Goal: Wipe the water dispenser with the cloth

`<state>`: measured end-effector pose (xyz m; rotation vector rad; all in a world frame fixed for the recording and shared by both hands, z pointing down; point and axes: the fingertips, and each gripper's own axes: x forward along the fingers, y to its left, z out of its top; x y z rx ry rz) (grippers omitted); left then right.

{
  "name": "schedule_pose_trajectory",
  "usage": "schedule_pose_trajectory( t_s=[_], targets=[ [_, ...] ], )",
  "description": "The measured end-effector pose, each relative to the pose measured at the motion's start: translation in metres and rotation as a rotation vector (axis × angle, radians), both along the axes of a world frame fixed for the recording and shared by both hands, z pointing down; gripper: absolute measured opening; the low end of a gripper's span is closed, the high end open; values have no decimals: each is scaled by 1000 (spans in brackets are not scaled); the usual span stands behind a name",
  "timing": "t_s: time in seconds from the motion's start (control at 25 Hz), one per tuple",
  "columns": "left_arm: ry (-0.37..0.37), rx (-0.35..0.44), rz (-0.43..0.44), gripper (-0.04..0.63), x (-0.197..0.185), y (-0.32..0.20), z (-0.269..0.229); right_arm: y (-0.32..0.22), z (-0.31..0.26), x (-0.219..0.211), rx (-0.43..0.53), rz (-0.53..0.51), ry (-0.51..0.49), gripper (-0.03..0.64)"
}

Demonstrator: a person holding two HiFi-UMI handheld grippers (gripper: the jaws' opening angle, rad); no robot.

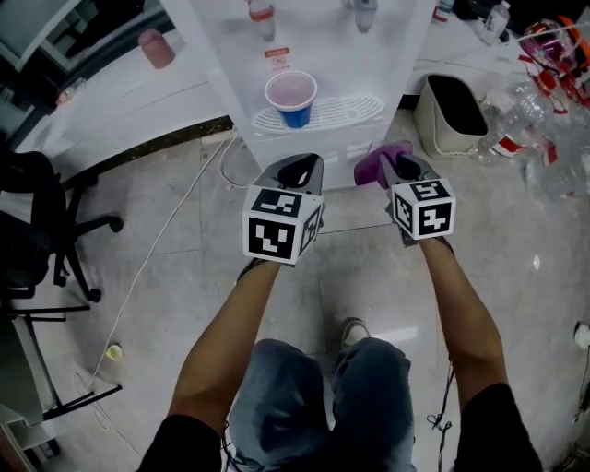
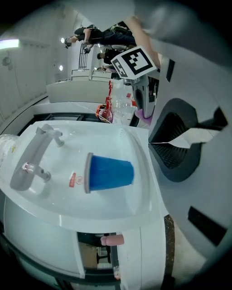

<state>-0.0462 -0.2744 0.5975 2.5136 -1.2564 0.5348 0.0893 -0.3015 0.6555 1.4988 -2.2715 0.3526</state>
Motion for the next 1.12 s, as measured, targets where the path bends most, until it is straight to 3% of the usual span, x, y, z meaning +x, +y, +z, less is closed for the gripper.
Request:
schedule_pose_trajectory(
  t_s=[0.2, 0.56, 0.88, 1.12],
  targets=[
    [-14, -36, 0, 26, -5, 6, -77, 11, -87, -3, -26, -8, -1, 32],
    [-34, -36, -37, 26, -20, 8, -268, 22, -300, -16, 9, -47, -38, 32],
    [-54, 38, -104, 26, -30, 3, -441, 24, -489, -18, 88, -96, -54, 32],
    [1, 133, -200, 26, -43, 15, -533, 35, -599, -36, 217, -147, -78, 32]
  ],
)
